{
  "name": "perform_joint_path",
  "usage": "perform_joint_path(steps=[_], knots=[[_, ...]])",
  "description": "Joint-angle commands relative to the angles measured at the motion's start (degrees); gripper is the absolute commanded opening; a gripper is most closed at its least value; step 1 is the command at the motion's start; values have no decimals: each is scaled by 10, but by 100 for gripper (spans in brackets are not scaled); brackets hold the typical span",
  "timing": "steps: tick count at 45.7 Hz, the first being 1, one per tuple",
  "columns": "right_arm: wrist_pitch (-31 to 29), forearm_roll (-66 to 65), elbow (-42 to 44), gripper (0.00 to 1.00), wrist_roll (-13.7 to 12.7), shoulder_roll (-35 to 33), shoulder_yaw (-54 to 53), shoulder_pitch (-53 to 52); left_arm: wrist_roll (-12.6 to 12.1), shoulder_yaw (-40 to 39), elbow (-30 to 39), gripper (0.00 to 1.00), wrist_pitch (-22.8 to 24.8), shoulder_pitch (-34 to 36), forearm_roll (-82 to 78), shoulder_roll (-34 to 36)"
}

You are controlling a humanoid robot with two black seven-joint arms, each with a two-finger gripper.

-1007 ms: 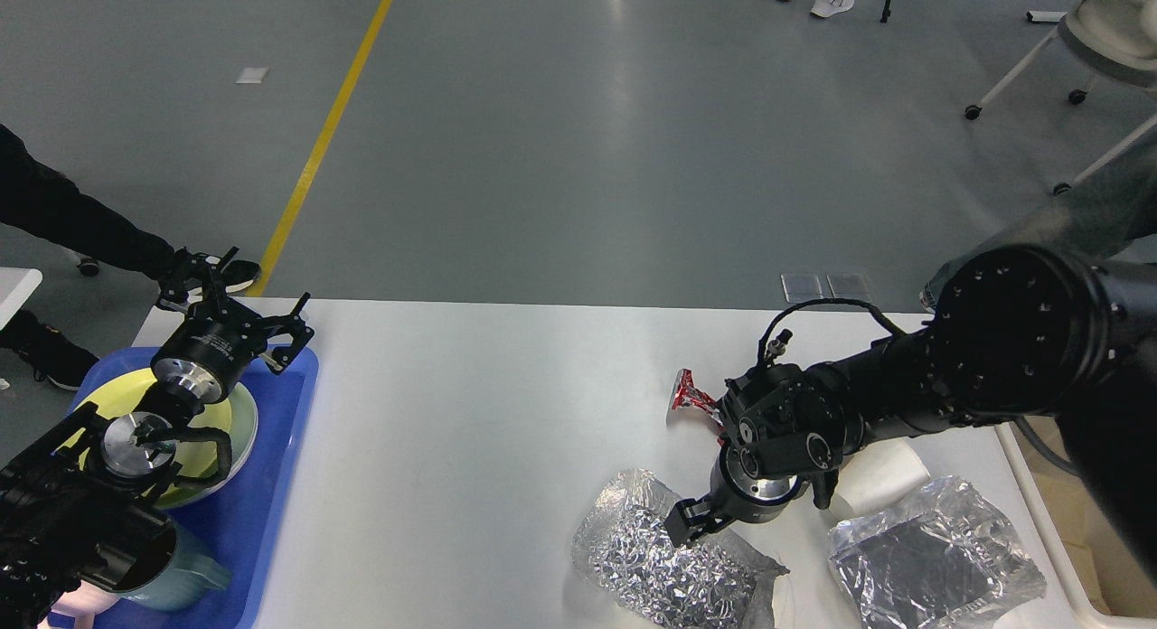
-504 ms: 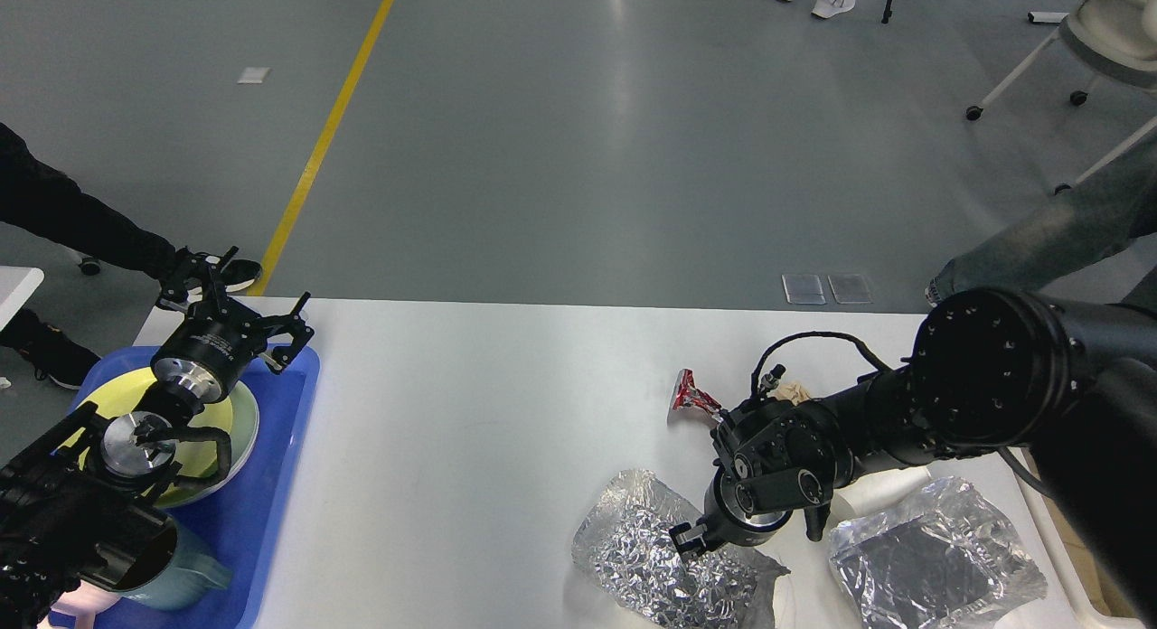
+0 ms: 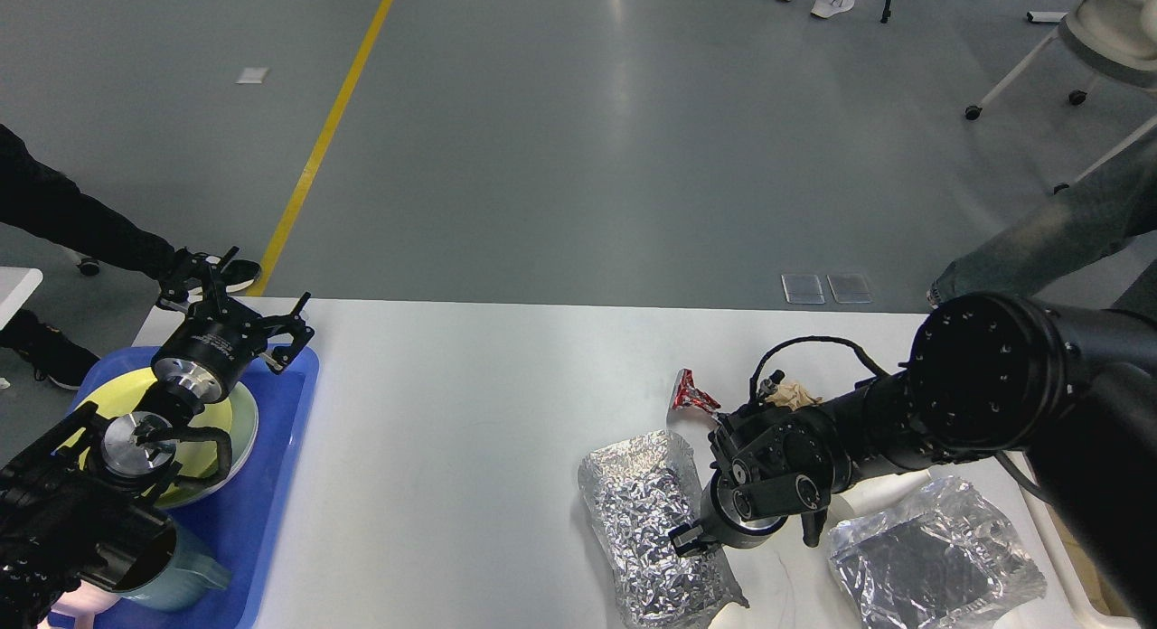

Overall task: Tidy desktop
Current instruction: 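Grasp the silver foil bag with the right gripper, then lift the silver foil bag and drop it into the white bin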

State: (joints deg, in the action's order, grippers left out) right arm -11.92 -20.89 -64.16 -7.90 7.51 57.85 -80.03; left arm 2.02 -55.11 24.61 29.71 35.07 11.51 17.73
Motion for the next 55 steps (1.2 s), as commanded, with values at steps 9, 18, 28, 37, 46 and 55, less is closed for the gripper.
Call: perform_joint_path(steps=[9, 18, 28, 37, 46, 55], knots=[[14, 4, -89, 0, 2, -86, -79, -109, 0, 0, 0, 96, 0, 0, 0, 0], [1, 8, -105, 0, 3, -201, -132, -173, 0, 0, 0, 96, 0, 0, 0, 0], [1, 11, -67, 0, 3, -354, -212, -214, 0, 0, 0, 96, 0, 0, 0, 0], [1, 39, -25, 0, 3, -453, -249, -213, 0, 0, 0, 96, 0, 0, 0, 0], [10, 43, -12, 0, 2, -522, -236, -190, 0, 0, 0, 96, 0, 0, 0, 0], [15, 59, 101, 0, 2, -573, -239, -82, 0, 0, 0, 96, 0, 0, 0, -1]])
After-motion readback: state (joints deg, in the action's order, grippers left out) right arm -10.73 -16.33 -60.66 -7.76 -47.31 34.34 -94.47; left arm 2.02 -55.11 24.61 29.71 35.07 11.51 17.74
